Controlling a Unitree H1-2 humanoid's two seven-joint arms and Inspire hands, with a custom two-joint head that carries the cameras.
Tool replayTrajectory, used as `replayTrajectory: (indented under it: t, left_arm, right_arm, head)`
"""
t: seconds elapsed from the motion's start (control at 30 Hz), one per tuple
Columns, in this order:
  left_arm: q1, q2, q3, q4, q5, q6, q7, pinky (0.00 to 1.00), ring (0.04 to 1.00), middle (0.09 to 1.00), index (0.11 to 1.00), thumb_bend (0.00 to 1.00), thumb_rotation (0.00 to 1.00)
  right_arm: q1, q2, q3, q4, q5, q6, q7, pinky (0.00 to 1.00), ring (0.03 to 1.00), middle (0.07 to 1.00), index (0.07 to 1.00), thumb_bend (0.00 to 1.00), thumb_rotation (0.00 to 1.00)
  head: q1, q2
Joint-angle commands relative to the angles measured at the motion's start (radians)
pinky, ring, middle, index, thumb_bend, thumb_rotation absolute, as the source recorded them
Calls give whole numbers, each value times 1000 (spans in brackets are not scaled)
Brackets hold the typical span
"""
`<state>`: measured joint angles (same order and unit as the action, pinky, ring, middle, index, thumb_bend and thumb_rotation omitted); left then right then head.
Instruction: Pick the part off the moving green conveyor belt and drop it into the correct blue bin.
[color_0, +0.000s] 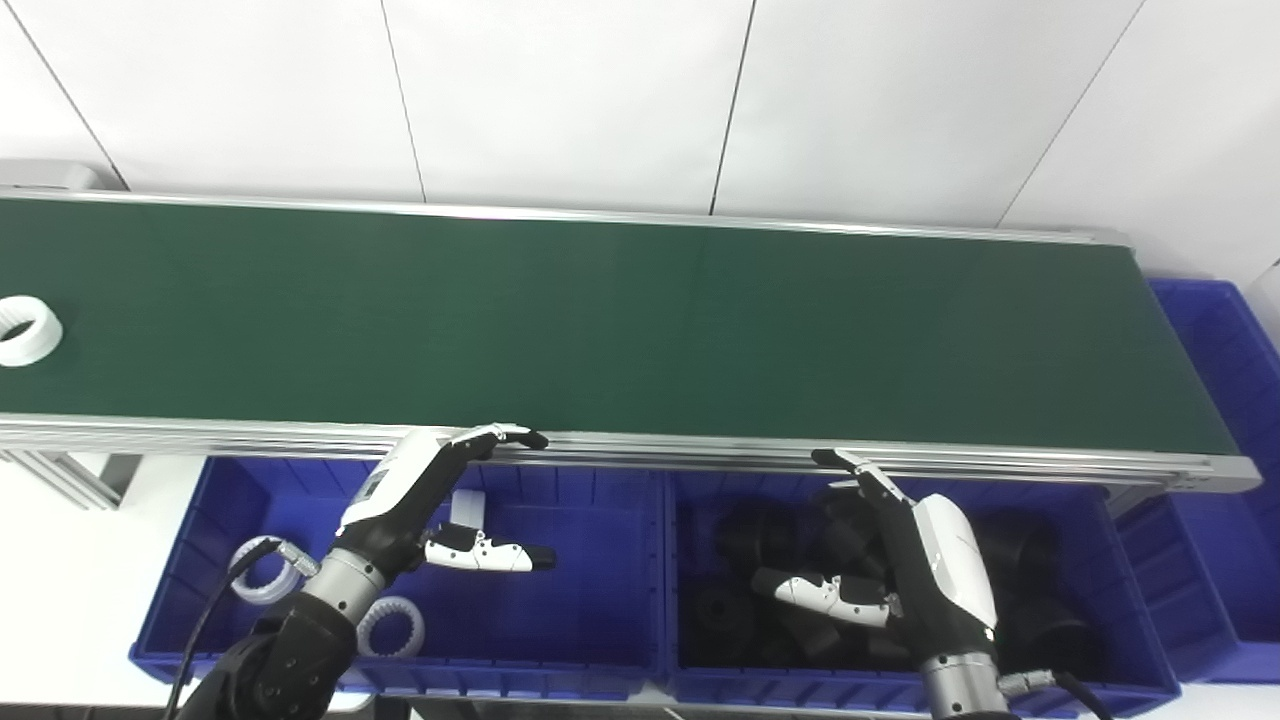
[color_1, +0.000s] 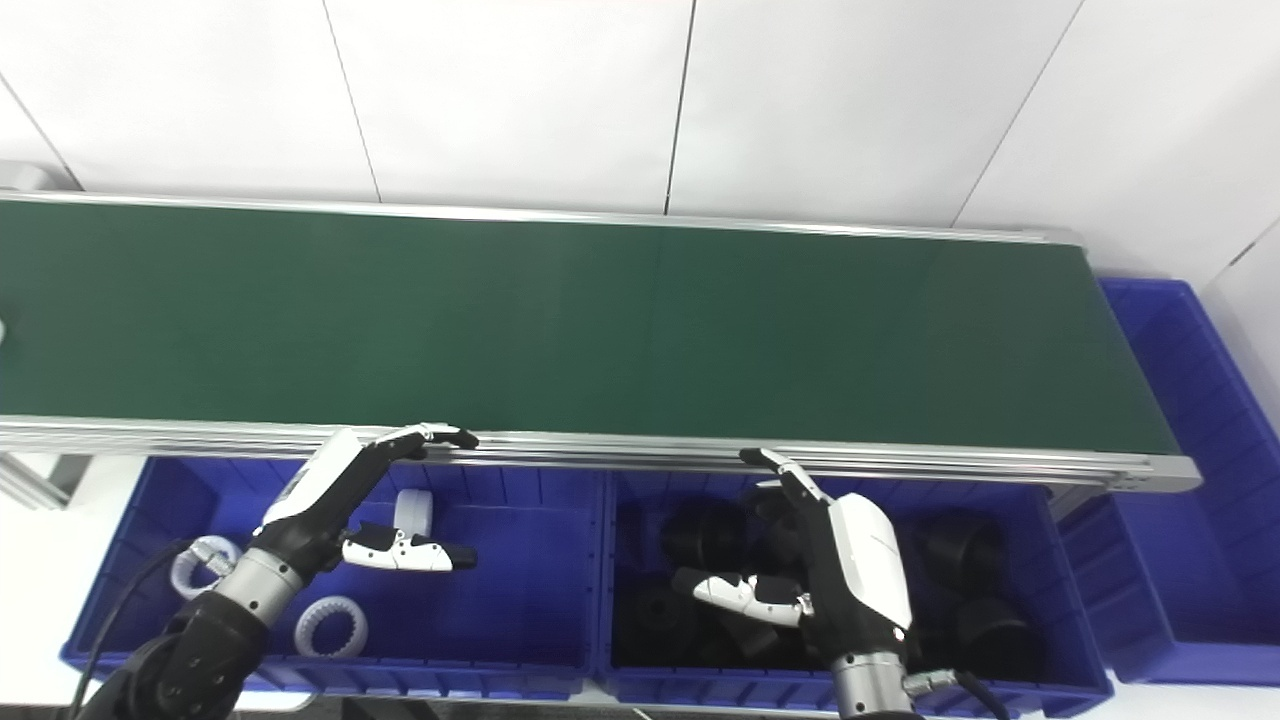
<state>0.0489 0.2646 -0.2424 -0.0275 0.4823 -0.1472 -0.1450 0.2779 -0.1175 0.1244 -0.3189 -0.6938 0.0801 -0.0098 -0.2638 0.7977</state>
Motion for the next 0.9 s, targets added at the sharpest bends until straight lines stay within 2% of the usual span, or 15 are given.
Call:
replayTrajectory:
  t: [0.0, 0.33, 0.4, 0.43, 0.47, 0.5, 0.53, 0.57, 0.6, 0.63, 0.67, 0.7, 0.8, 0.87]
  left_arm:
    - [-12, 6, 10, -23, -4, -27, 21, 785, 852, 831, 766, 867, 435]
    - [-15, 5, 8, -22, 0, -21, 18, 792, 854, 832, 767, 870, 434]
    - [-15, 2, 7, -19, 3, -27, 24, 788, 850, 831, 765, 869, 430]
    - [-13, -2, 5, -20, 5, -27, 27, 787, 849, 830, 765, 868, 429]
    - [-12, -4, 4, -20, 6, -29, 28, 787, 849, 828, 764, 869, 426]
    - [-10, -8, -1, -19, 12, -32, 32, 787, 849, 826, 763, 870, 431]
    - [-9, -12, -5, -16, 18, -36, 36, 789, 849, 825, 764, 867, 432]
    - [-7, -19, -12, -12, 28, -37, 42, 793, 848, 823, 763, 866, 434]
    - [-6, -23, -17, -9, 35, -38, 47, 806, 848, 821, 763, 867, 439]
    - [-1, -34, -24, -7, 46, -37, 56, 814, 849, 821, 762, 865, 438]
    - [3, -42, -30, -5, 55, -35, 63, 817, 850, 821, 762, 864, 437]
    - [7, -53, -38, 0, 63, -33, 71, 820, 851, 821, 761, 863, 435]
    - [13, -77, -53, 14, 81, -30, 87, 840, 857, 825, 763, 868, 439]
    - [11, -89, -64, 33, 97, -35, 103, 851, 862, 828, 766, 866, 439]
  right_arm:
    - [-4, -4, -3, -27, 0, 4, -5, 612, 642, 656, 807, 754, 338]
    - [-5, -3, -5, -26, 3, 10, -3, 613, 646, 655, 806, 755, 333]
    - [-4, -5, -7, -26, 6, 7, -4, 610, 645, 654, 806, 755, 329]
    - [-2, -9, -10, -26, 10, 3, -5, 609, 644, 654, 806, 755, 328]
    - [-1, -12, -11, -26, 9, 0, -5, 606, 643, 653, 806, 755, 327]
    - [3, -17, -15, -23, 13, -7, -9, 600, 640, 652, 806, 755, 333]
    - [7, -21, -18, -21, 16, -12, -12, 598, 638, 652, 805, 761, 344]
    - [12, -27, -23, -18, 21, -18, -15, 596, 637, 652, 803, 765, 349]
    - [14, -32, -26, -15, 26, -22, -17, 593, 636, 651, 802, 767, 355]
    - [19, -40, -30, -15, 29, -27, -18, 593, 637, 649, 800, 764, 338]
    - [22, -46, -33, -14, 31, -30, -20, 594, 637, 648, 800, 762, 325]
    - [25, -55, -37, -7, 36, -43, -29, 594, 637, 647, 799, 760, 314]
    - [26, -75, -44, 18, 57, -85, -51, 586, 615, 635, 790, 752, 211]
    - [25, -84, -44, 26, 66, -94, -58, 580, 606, 629, 786, 753, 163]
  head:
    - [2, 2]
    - [3, -1]
    - [29, -8]
    - [79, -20]
    - [79, -20]
    - [145, -39]
    - [157, -44]
    - [229, -73]
    - [229, -73]
    - [297, -104]
    - [307, -109]
    - [357, -138]
    - [385, -157]
    - [420, -192]
